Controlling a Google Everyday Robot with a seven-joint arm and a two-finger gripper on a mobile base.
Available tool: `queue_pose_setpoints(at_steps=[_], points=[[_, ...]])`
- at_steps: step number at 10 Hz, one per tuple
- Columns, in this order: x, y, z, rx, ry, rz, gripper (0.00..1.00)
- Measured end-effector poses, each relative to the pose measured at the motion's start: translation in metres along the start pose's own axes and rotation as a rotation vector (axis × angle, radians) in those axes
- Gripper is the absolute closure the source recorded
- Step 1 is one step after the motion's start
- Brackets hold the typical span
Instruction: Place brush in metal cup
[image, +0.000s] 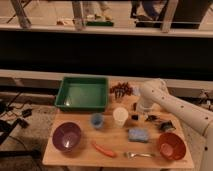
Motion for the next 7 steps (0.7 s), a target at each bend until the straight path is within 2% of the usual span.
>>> queue_pose_setpoints(at_steps=[7], points=[[-0.0048,-0.0003,0.0039,-0.012,-0.009,-0.009,0.41]])
